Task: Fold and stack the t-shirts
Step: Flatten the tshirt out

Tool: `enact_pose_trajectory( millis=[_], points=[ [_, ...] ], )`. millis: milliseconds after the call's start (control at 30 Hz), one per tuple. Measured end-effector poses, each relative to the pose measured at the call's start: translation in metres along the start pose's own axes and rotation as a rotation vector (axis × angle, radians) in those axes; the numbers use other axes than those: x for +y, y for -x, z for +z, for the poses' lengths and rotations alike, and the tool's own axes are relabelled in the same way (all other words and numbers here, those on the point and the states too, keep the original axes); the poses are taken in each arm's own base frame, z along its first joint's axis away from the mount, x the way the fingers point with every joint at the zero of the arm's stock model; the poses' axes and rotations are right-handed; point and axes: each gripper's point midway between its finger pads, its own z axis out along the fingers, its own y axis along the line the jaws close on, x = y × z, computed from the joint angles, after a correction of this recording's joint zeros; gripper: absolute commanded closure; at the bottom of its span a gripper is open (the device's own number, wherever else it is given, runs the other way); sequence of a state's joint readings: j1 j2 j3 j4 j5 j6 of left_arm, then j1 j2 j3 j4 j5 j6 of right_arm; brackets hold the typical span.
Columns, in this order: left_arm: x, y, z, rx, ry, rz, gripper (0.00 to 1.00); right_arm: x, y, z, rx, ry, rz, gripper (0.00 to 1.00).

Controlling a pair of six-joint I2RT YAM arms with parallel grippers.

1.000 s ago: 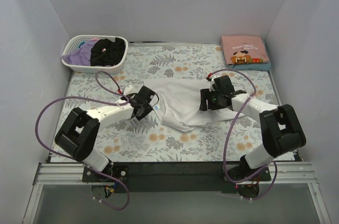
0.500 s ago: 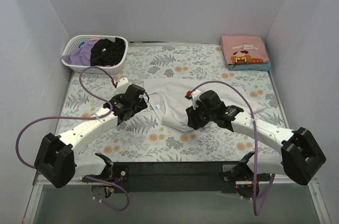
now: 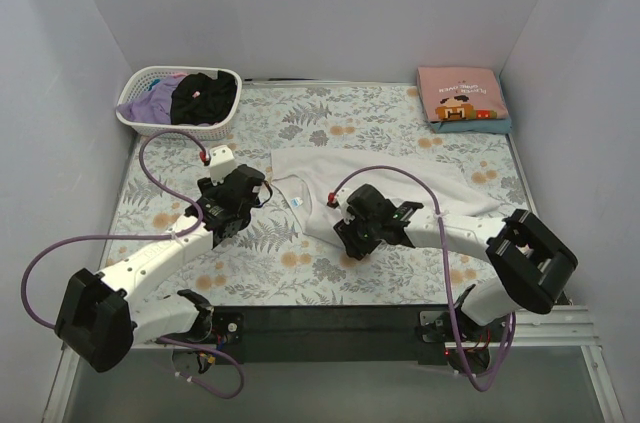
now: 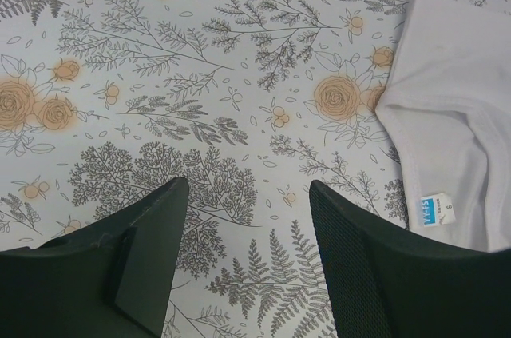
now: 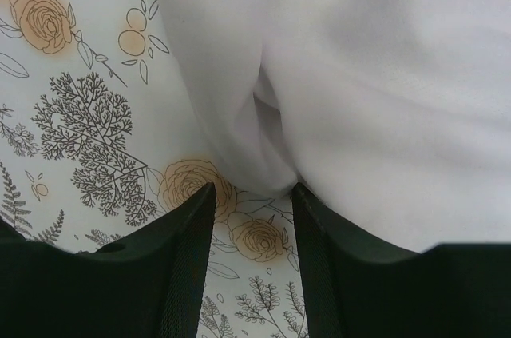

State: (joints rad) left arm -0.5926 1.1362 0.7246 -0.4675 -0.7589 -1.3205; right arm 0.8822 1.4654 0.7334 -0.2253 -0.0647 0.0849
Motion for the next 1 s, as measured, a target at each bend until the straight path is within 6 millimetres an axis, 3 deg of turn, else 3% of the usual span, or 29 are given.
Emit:
enact_pose_trajectory(
  millis=[200, 433, 533, 767, 900, 1000],
  points=[
    [0.001, 0.004, -0.001, -0.016, 0.004, -0.001, 0.39, 0.002, 0.004, 0.005, 0.004, -0.059, -0.051, 0.5],
    [0.001, 0.005, -0.002, -0.019, 0.001, -0.004, 0.39, -0.01, 0.009, 0.0, -0.014, -0.171, -0.08, 0.51],
    [0.001, 0.005, -0.002, -0.019, 0.001, -0.004, 0.39, -0.013, 0.014, -0.001, -0.024, -0.189, -0.086, 0.58],
    [0.001, 0.005, -0.001, -0.018, 0.001, 0.0, 0.39, -0.006, 0.012, 0.008, 0.002, -0.143, -0.112, 0.97],
    [0.001, 0.005, -0.001, -0.019, 0.001, 0.002, 0.39, 0.011, 0.021, 0.001, 0.017, -0.078, -0.114, 0.99],
    [0.001, 0.005, -0.001, -0.019, 0.001, 0.002, 0.39, 0.036, 0.055, -0.019, -0.014, -0.006, -0.105, 0.99]
  ],
)
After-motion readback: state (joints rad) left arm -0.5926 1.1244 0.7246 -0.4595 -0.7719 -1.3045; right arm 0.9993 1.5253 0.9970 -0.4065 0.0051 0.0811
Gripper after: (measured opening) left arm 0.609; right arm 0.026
